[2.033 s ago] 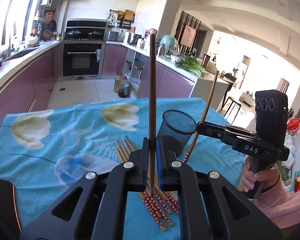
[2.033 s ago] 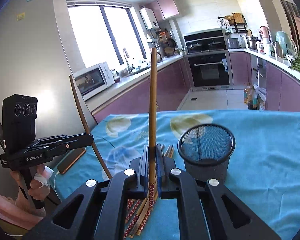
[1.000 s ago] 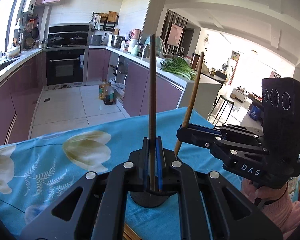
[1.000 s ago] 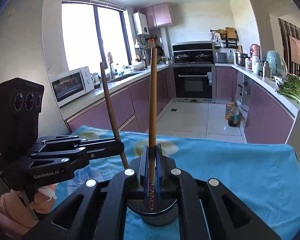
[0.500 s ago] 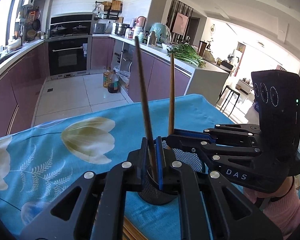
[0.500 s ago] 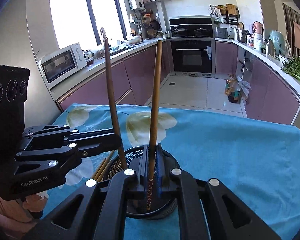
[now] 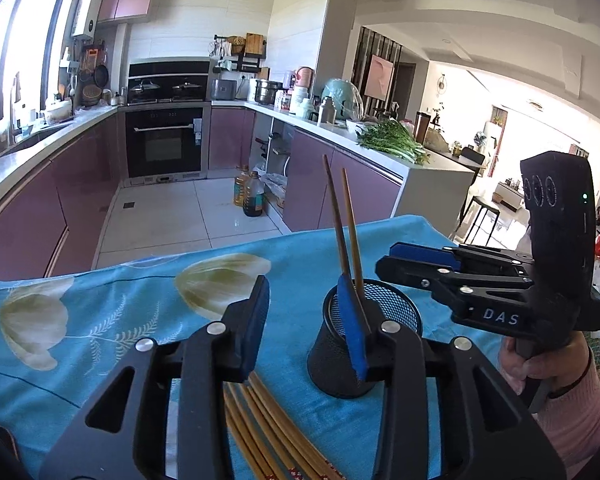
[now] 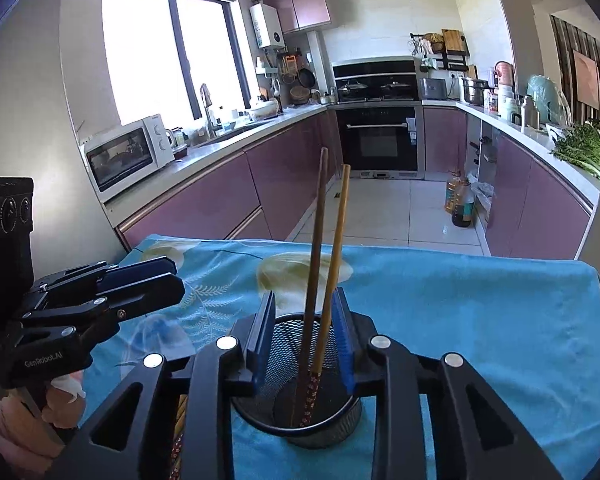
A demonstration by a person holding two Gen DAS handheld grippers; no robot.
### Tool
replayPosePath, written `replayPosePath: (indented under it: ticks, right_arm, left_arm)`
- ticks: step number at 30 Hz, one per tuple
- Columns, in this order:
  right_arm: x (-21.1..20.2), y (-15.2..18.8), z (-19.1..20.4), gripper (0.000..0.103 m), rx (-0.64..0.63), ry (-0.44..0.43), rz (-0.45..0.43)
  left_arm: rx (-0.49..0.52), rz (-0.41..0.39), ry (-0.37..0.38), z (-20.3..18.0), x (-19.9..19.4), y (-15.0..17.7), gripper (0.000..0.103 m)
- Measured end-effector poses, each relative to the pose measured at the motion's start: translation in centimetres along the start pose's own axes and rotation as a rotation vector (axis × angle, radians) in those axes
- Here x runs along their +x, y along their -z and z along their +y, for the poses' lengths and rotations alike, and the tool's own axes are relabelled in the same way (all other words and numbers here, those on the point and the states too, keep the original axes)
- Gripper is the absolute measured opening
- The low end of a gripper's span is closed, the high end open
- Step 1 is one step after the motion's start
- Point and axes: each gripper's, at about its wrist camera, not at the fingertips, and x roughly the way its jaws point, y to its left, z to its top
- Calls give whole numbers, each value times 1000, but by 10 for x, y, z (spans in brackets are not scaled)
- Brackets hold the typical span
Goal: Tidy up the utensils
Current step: 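Lower both chopsticks into the mesh cup and open both grippers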
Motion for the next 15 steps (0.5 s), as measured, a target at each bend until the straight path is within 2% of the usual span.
replayPosePath:
  ticks: [3,6,9,12,15]
  right_arm:
    - [-16,6,18,35,-45,-41,-25]
    - [-28,18,36,47,-95,-89,-33]
    - [-25,37,49,47,-119,-133,12]
    - [-6,61,58,46,-117,-156,99]
    - [15,80,61,36,-101,-161,180]
  left_arm:
    - [12,-15,-27,8,-19,7,44]
    - [8,7,-49,20,-30,20,49]
    - [0,74,-72,34,-31,41,49]
    - [-16,150,-83,46,-26,64,49]
    - [-25,214,-96,52,-18,87,49]
